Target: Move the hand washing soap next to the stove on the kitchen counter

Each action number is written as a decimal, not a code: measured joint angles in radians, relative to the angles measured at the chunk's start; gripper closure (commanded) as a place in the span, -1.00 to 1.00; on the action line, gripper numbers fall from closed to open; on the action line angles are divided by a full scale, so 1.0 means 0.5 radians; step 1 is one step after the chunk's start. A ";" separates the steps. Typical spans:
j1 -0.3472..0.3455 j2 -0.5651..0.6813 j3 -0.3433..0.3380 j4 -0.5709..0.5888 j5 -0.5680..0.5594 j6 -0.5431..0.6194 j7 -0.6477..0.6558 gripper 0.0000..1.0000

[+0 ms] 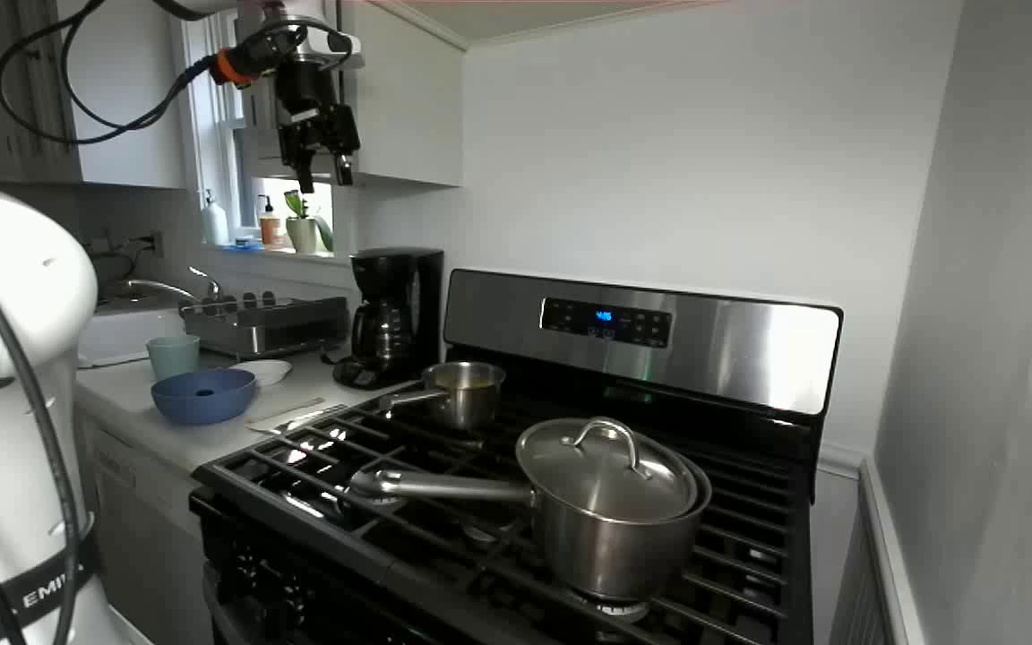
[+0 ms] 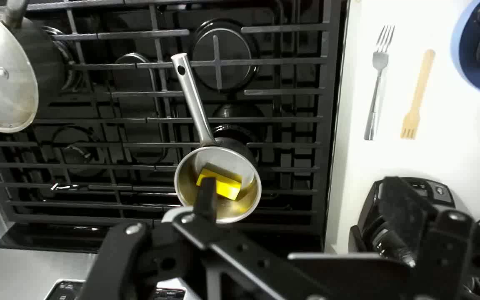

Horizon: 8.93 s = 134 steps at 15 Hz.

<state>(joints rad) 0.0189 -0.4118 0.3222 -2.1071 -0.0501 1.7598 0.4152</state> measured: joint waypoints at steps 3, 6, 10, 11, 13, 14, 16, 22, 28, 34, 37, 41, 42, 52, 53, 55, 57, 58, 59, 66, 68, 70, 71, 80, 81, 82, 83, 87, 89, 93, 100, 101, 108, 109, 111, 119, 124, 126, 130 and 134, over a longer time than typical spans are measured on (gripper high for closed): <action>0.000 0.000 0.000 0.000 0.000 0.000 0.000 -1.00; 0.000 0.000 0.000 0.000 0.000 0.000 0.000 -1.00; 0.000 0.000 0.000 0.000 0.000 0.000 0.000 -1.00; 0.005 0.000 -0.004 0.000 0.000 0.000 0.000 -1.00; 0.031 0.004 -0.015 0.000 0.000 0.000 0.000 -1.00; 0.048 0.006 -0.016 0.000 0.001 0.000 0.000 -1.00; 0.090 0.010 -0.016 0.001 0.006 0.000 0.000 -1.00; 0.216 0.012 -0.026 0.007 0.091 0.007 -0.053 -1.00; 0.307 0.008 -0.064 0.008 0.205 0.081 -0.232 -1.00; 0.315 0.005 -0.071 0.007 0.208 0.086 -0.255 -1.00; 0.332 0.023 -0.034 0.028 0.199 0.086 -0.266 -1.00; 0.435 0.120 0.117 0.165 0.144 0.085 -0.311 -1.00; 0.468 0.158 0.168 0.215 0.107 0.085 -0.326 -1.00; 0.793 0.784 0.491 0.799 -0.262 0.040 -0.652 -1.00; 0.828 0.859 0.499 0.848 -0.301 0.017 -0.704 -1.00; 0.896 0.997 0.503 0.914 -0.392 -0.028 -0.810 -1.00; 0.953 1.120 0.503 0.975 -0.470 -0.075 -0.897 -1.00; 0.968 1.162 0.503 0.999 -0.488 -0.085 -0.912 -1.00; 0.974 1.186 0.503 1.018 -0.496 -0.089 -0.922 -1.00; 1.027 1.248 0.487 1.104 -0.530 -0.051 -1.052 -1.00; 1.113 1.381 0.482 1.245 -0.619 -0.058 -1.196 -1.00; 1.223 1.563 0.449 1.415 -0.691 -0.106 -1.329 -1.00; 1.284 1.653 0.413 1.498 -0.717 -0.162 -1.378 -1.00; 1.729 2.416 0.166 2.258 -1.013 -0.566 -1.702 -1.00; 1.767 2.483 0.148 2.347 -1.055 -0.555 -1.731 -1.00; 1.803 2.549 0.129 2.435 -1.097 -0.532 -1.757 -1.00; 1.835 2.610 0.113 2.517 -1.127 -0.505 -1.778 -1.00; 1.911 2.819 0.084 2.773 -1.149 -0.335 -1.830 -1.00; 1.919 2.889 0.084 2.845 -1.149 -0.257 -1.875 -1.00; 1.922 2.924 0.085 2.897 -1.149 -0.241 -1.901 -1.00; 1.871 3.080 0.038 2.891 -1.144 -0.139 -1.895 -1.00; 1.861 3.119 0.027 2.892 -1.144 -0.093 -1.895 -1.00; 1.904 3.325 -0.263 2.925 -0.999 0.353 -1.904 -1.00; 1.911 3.346 -0.291 2.930 -0.957 0.395 -1.911 -1.00; 1.909 3.379 -0.298 2.932 -0.958 0.478 -1.913 -1.00; 1.924 3.472 -0.410 2.992 -0.821 0.579 -2.029 -1.00; 1.937 3.542 -0.464 3.057 -0.780 0.578 -2.072 -0.58; 1.936 3.563 -0.464 3.088 -0.735 0.572 -2.107 -0.36; 1.937 3.583 -0.462 3.148 -0.634 0.533 -2.154 -0.04; 1.936 3.591 -0.462 3.209 -0.569 0.502 -2.158 0.11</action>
<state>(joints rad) 0.9868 1.3837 0.0911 -0.5027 -0.3348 2.0107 -0.6638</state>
